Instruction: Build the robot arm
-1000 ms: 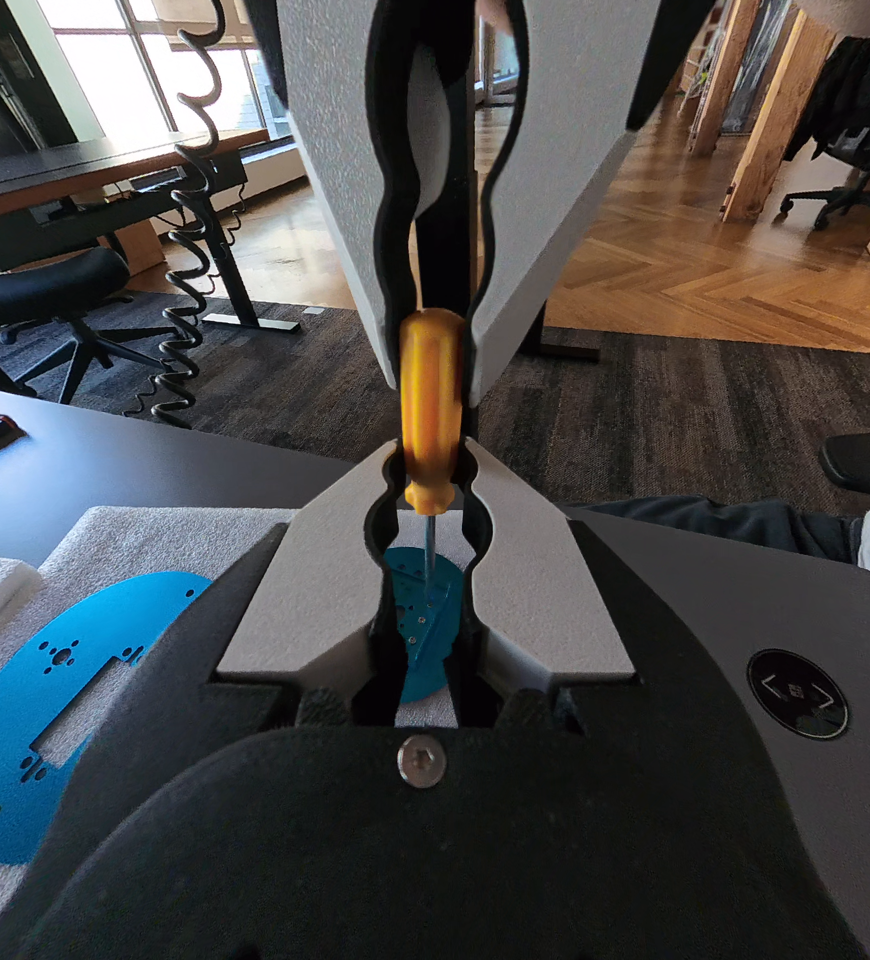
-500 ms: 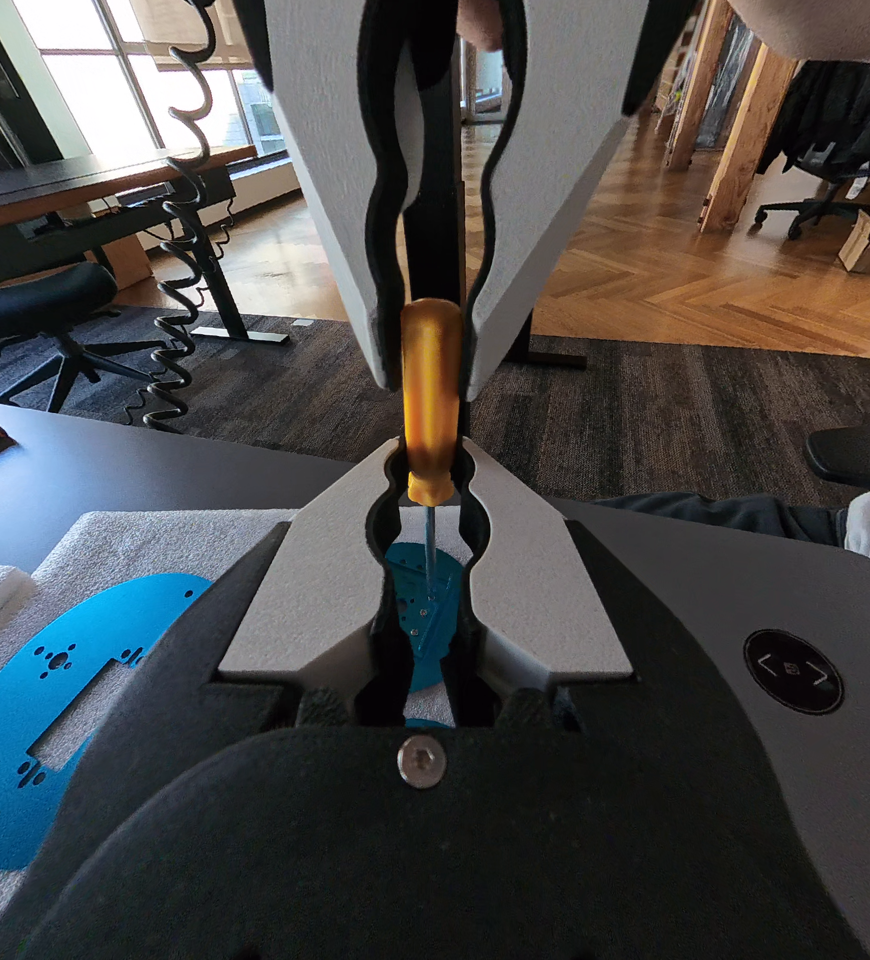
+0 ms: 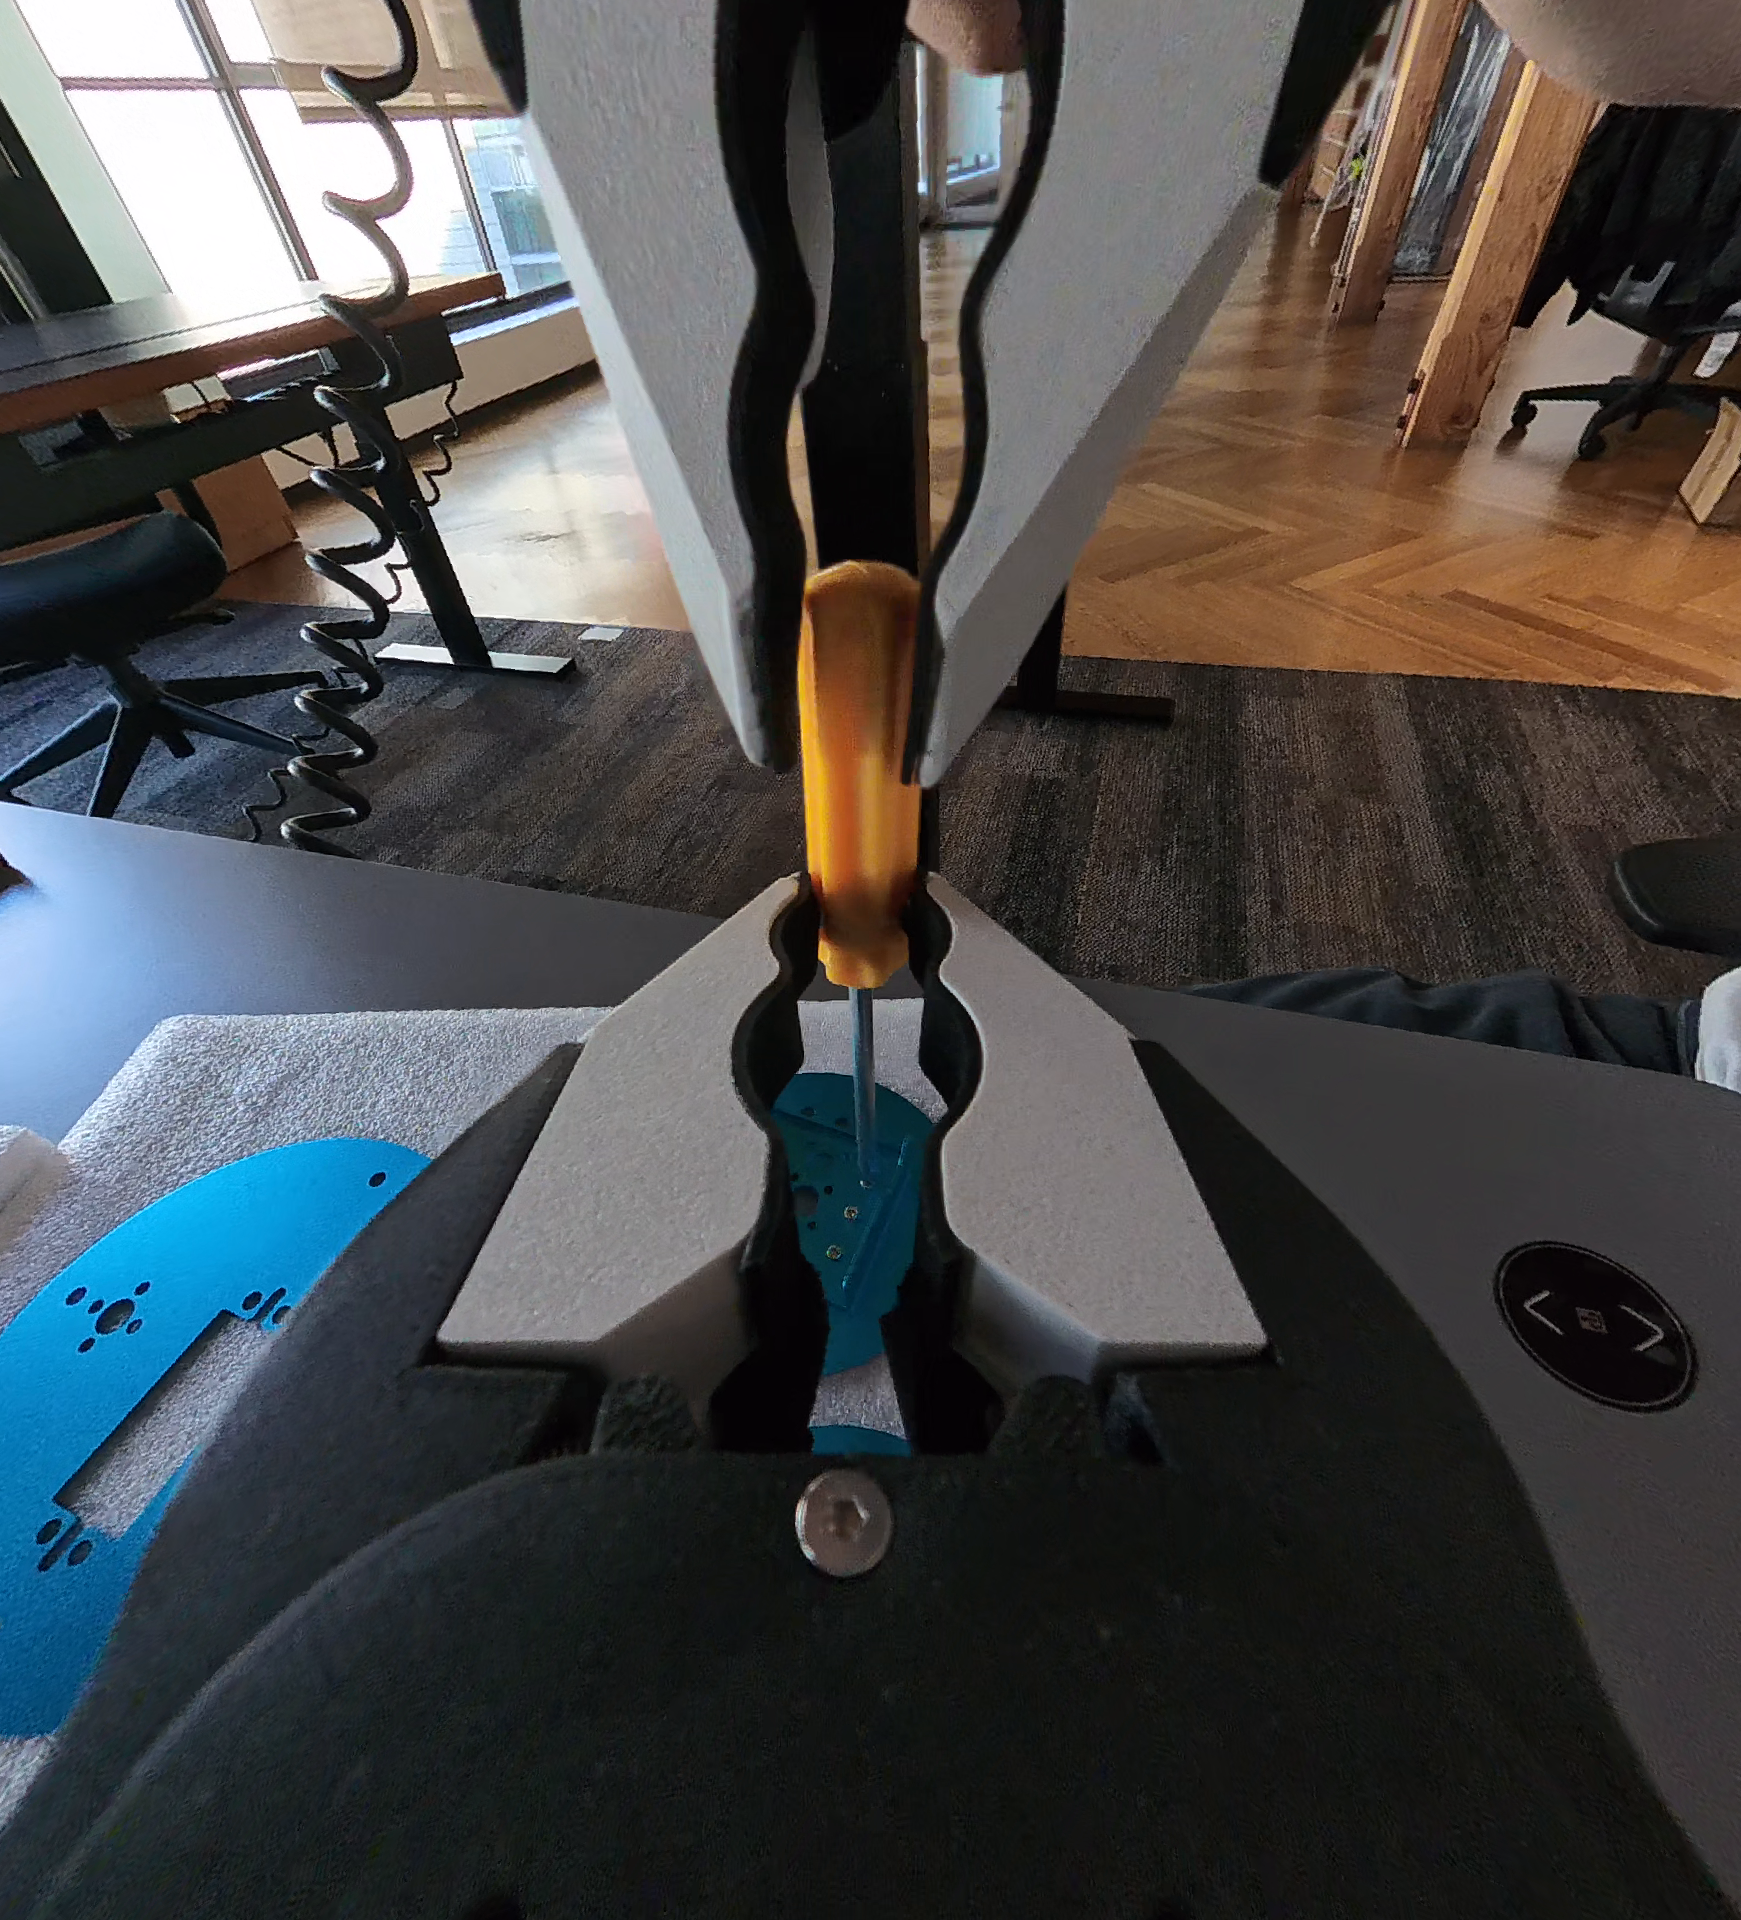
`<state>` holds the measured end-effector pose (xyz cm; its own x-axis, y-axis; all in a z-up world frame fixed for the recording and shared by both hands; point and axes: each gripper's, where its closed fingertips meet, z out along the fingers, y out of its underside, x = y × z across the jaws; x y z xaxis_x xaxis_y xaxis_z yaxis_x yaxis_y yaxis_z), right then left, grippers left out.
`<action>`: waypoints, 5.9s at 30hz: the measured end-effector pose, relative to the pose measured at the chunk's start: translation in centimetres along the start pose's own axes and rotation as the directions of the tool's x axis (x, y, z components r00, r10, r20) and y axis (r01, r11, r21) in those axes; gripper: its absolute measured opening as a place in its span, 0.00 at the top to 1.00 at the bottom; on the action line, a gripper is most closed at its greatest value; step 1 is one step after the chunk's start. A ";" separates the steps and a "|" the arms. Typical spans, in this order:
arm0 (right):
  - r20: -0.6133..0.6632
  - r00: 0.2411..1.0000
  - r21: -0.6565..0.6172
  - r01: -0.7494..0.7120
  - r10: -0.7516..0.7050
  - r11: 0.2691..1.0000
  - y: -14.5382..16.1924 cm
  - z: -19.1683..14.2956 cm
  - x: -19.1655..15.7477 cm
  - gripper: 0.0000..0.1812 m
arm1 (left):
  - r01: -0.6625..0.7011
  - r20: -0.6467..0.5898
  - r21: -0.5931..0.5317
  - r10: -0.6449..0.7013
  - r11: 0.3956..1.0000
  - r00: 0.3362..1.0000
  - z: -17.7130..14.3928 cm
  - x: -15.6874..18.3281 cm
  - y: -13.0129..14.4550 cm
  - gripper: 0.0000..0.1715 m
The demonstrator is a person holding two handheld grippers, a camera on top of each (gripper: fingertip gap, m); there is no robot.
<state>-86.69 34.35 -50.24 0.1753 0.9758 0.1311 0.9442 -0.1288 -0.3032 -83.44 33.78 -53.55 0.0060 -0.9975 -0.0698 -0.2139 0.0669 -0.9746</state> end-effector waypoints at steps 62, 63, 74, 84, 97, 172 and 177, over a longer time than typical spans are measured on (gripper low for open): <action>0.099 0.974 0.005 0.205 -0.205 0.979 0.1 0.0 -0.8 0.91 | -0.024 0.011 -0.045 0.024 0.999 1.000 0.0 0.2 0.3 0.91; 0.088 0.973 0.007 0.216 -0.216 0.976 -0.1 0.1 -0.7 0.91 | -0.024 0.010 -0.044 0.024 0.999 1.000 -0.1 0.2 0.3 0.91; 0.011 0.952 -0.019 -0.305 0.306 0.952 -0.3 0.4 0.3 0.91 | 0.006 0.025 -0.041 -0.005 0.999 1.000 0.0 -0.2 0.4 0.90; 0.089 0.987 -0.004 0.137 -0.136 0.991 -0.8 0.5 -0.8 0.92 | -0.014 0.012 -0.044 0.014 0.999 1.000 0.1 0.1 0.4 0.91; 0.065 0.980 -0.001 -0.190 0.190 0.982 -0.7 0.2 0.0 0.90 | -0.026 0.022 -0.047 0.027 0.999 0.999 0.3 0.1 0.3 0.91; -0.063 0.998 0.055 0.016 -0.013 0.998 0.0 -1.0 1.0 0.75 | -0.011 0.035 -0.073 0.013 0.997 0.999 0.5 -0.1 0.6 0.91; 0.032 0.977 0.002 0.211 -0.211 0.978 0.5 0.3 -0.3 0.84 | -0.020 0.019 -0.069 0.022 0.997 1.000 0.6 0.2 0.6 0.91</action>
<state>-86.33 34.04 -50.68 -0.0367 0.9861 0.1621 0.9593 0.0801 -0.2707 -82.97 33.59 -54.28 0.0202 -0.9953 -0.0948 -0.2813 0.0854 -0.9558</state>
